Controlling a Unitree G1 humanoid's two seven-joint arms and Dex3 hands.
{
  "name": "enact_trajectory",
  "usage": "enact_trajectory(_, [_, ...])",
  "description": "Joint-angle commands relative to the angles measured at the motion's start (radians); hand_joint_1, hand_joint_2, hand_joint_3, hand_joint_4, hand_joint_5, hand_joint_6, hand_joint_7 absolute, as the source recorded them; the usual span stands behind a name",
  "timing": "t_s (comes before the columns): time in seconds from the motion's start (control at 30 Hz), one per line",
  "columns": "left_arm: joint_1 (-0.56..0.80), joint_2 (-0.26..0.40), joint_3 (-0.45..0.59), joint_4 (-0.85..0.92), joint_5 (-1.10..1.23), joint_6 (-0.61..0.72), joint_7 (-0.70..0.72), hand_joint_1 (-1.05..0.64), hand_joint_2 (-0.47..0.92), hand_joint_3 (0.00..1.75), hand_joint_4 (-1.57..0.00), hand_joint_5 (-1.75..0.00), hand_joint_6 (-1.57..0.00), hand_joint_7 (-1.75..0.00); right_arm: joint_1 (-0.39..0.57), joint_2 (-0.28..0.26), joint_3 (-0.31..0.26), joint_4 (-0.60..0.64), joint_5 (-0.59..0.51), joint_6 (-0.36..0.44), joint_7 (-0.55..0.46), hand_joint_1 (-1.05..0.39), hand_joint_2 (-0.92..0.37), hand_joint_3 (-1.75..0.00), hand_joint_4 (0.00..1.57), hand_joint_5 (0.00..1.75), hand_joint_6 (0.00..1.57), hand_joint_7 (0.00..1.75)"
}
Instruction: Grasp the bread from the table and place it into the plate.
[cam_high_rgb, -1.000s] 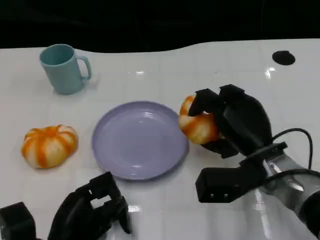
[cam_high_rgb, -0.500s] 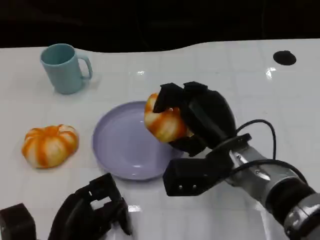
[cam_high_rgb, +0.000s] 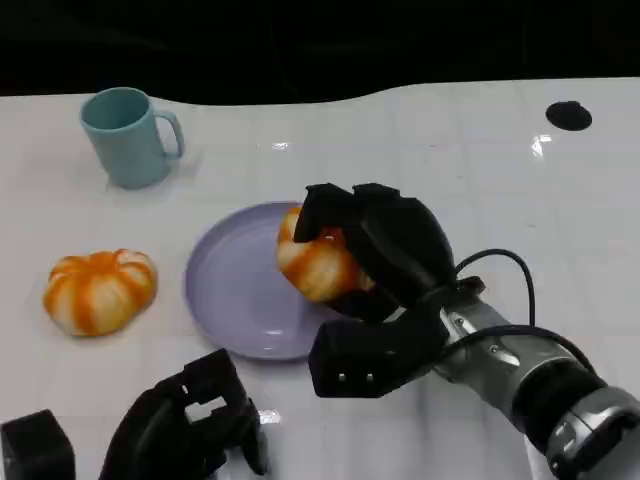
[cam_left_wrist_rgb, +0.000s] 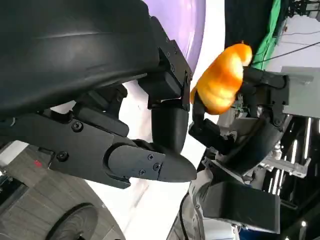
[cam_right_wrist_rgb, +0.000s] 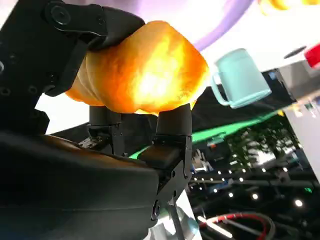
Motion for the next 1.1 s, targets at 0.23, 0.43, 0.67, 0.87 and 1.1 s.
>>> enact_trajectory(0.23, [0.013, 0.013, 0.003, -0.02, -0.002, 0.003, 0.0, -0.65, 0.92, 0.2, -0.8, -1.75, -0.7, -1.56, -0.013, -0.05, 0.02, -0.058, 0.0, 0.115, 0.254, -0.48, -0.88, -0.18, 0.45, 0.49, 0.63, 0.03])
enact_trajectory(0.43, [0.014, 0.013, 0.004, -0.021, -0.001, 0.001, 0.001, -0.63, 0.92, 0.21, -0.8, -1.75, -0.7, -1.57, 0.008, -0.075, 0.017, -0.114, 0.014, 0.136, 0.365, -0.7, -0.92, -0.26, 0.17, 0.27, 0.33, 0.0])
enact_trajectory(0.67, [0.014, 0.01, 0.004, -0.021, -0.003, 0.001, 0.001, -0.64, 0.92, 0.21, -0.8, -1.75, -0.7, -1.58, 0.033, -0.096, 0.013, -0.167, 0.02, 0.14, 0.405, -0.76, -0.92, -0.31, 0.08, 0.23, 0.23, 0.0])
enact_trajectory(0.87, [0.014, 0.011, 0.002, -0.024, 0.001, 0.003, 0.005, -0.64, 0.92, 0.22, -0.8, -1.75, -0.69, -1.58, 0.049, -0.103, 0.0, -0.2, 0.043, 0.112, 0.411, -0.76, -0.92, -0.31, 0.08, 0.24, 0.21, 0.0])
enact_trajectory(1.1, [0.01, 0.012, 0.003, -0.016, 0.003, -0.004, 0.0, -0.64, 0.92, 0.22, -0.81, -1.75, -0.7, -1.58, 0.078, -0.114, -0.009, -0.27, 0.067, 0.084, 0.445, -0.78, -0.92, -0.3, 0.05, 0.25, 0.17, 0.0])
